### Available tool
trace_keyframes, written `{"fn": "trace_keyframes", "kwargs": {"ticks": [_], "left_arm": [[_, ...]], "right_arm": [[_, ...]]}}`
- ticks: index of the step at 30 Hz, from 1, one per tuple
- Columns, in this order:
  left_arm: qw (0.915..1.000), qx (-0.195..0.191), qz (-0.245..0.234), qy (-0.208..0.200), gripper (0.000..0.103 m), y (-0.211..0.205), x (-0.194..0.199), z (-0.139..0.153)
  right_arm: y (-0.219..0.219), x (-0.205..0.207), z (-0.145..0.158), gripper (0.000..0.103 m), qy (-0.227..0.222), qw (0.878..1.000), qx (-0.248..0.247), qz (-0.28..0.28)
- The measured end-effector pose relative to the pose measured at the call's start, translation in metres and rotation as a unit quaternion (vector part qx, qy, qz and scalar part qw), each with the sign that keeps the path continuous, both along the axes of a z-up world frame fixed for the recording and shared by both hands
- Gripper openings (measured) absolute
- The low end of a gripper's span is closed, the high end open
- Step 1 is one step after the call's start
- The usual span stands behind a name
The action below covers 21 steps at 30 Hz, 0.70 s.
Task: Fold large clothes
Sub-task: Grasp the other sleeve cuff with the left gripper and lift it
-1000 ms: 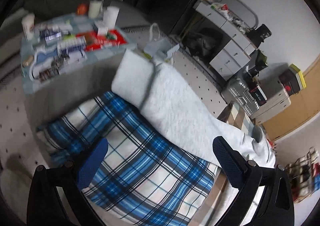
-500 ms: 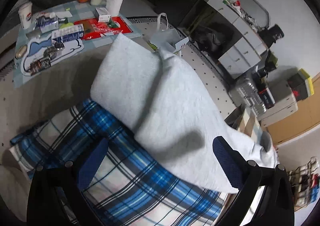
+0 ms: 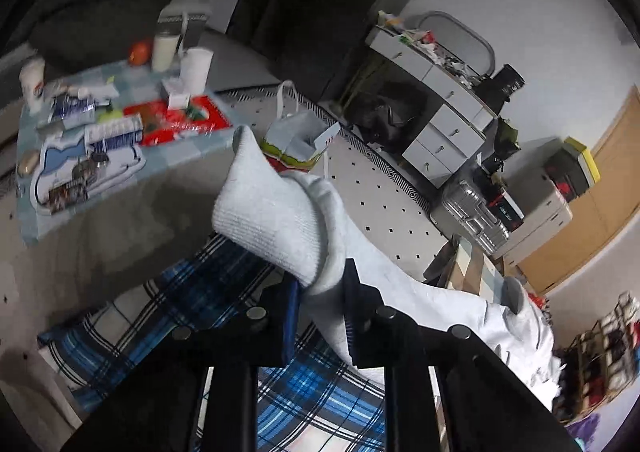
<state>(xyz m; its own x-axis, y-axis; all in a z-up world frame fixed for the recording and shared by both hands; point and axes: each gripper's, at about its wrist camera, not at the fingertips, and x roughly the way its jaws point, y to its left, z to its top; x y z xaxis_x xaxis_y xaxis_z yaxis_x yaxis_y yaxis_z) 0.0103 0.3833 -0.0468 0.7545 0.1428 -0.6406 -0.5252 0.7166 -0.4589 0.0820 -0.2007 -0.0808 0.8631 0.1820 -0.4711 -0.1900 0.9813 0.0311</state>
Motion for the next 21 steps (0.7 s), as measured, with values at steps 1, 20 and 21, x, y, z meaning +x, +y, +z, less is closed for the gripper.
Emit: {"fn": "trace_keyframes", "kwargs": {"ticks": [1,20,21], "left_arm": [[1.0000,-0.002,0.000,0.002,0.014,0.001,0.003,-0.002],[0.9910,0.115,-0.004,0.069,0.011,-0.024,0.039,0.011],[0.9916,0.115,-0.008,0.058,0.010,-0.028,0.041,0.020]], "right_arm": [[0.001,0.000,0.000,0.103,0.000,1.000,-0.003,0.000],[0.003,0.002,-0.002,0.103,0.009,0.999,-0.032,-0.028],[0.003,0.003,-0.002,0.103,0.013,0.999,-0.030,-0.025]]}}
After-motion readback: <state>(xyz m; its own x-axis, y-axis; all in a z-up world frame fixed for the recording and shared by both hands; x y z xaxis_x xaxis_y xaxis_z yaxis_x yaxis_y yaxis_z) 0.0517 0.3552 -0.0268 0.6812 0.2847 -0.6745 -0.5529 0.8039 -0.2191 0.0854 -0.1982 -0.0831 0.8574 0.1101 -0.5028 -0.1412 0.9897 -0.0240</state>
